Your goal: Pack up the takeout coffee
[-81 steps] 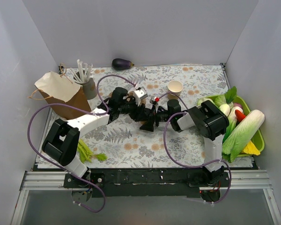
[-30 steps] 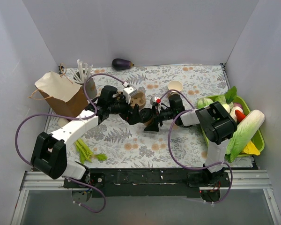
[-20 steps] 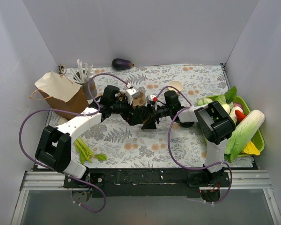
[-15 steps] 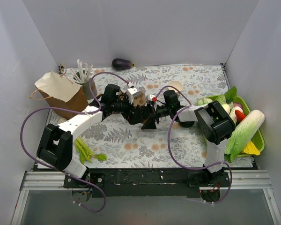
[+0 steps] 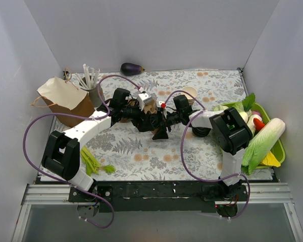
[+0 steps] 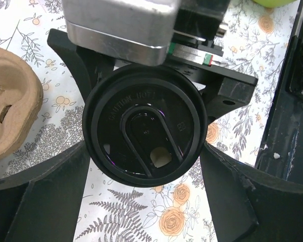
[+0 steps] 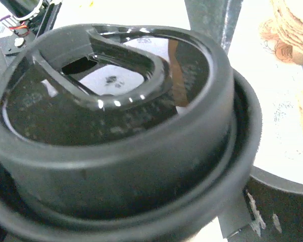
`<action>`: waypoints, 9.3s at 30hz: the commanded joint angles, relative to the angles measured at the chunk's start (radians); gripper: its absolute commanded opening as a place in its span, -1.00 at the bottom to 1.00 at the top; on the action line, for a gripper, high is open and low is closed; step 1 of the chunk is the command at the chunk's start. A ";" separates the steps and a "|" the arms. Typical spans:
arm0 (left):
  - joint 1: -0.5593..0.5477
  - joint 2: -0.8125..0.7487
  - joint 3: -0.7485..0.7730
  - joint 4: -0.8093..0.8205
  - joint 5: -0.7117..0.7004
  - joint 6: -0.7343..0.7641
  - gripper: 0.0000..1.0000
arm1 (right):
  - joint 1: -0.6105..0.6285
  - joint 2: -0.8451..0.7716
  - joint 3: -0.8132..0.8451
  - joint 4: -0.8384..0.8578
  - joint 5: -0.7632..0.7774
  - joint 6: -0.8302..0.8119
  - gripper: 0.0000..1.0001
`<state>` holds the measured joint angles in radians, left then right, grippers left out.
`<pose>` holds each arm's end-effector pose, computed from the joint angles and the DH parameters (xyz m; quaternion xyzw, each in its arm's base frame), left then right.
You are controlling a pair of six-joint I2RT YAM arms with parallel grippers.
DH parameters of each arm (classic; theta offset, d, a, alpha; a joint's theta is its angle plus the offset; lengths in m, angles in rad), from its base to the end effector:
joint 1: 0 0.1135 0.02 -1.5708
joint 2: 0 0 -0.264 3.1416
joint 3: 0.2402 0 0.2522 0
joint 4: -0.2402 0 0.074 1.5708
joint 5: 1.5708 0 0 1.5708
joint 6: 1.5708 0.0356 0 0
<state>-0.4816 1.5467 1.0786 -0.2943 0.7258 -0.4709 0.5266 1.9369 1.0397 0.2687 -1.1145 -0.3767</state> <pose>0.2834 -0.1748 0.2509 0.1442 0.8588 -0.4586 0.1771 0.3183 0.2220 0.1532 -0.5460 0.5756 0.4988 0.3489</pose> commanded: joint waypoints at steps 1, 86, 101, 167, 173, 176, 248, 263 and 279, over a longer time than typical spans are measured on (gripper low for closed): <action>-0.012 -0.049 0.038 -0.081 0.023 0.066 0.04 | -0.023 -0.019 0.059 -0.172 0.062 -0.099 0.92; 0.281 -0.401 0.044 -0.249 -0.225 -0.253 0.94 | 0.159 0.076 0.753 -1.277 0.291 -0.515 0.22; 0.281 -0.186 0.237 -0.420 -0.227 -0.075 0.93 | -0.060 0.206 0.674 -1.318 -0.395 -0.806 0.24; 0.167 -0.316 -0.043 -0.162 -0.143 -0.139 0.96 | 0.045 -0.102 0.383 -0.861 0.525 -0.463 0.96; 0.196 -0.410 -0.144 -0.074 -0.206 -0.207 0.96 | 0.099 -0.332 0.083 -0.519 0.734 -0.340 0.96; 0.209 -0.434 -0.155 -0.086 -0.201 -0.199 0.96 | 0.101 -0.253 0.176 -0.635 0.723 -0.275 0.96; 0.152 -0.100 0.055 -0.227 0.202 0.157 -0.01 | 0.064 -0.277 0.315 -0.816 0.393 -0.290 0.90; -0.049 0.267 0.562 -0.575 -0.101 0.483 -0.03 | -0.333 -0.469 0.353 -1.146 0.522 -0.351 0.96; -0.253 0.688 1.135 -0.884 -0.379 0.571 0.17 | -0.517 -0.700 0.198 -1.102 0.496 -0.169 0.96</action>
<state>-0.7086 2.2559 2.1876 -1.1004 0.4194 0.0772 0.0067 1.2774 1.2877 -0.8341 -0.5648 -0.6014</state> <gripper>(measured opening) 0.685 0.981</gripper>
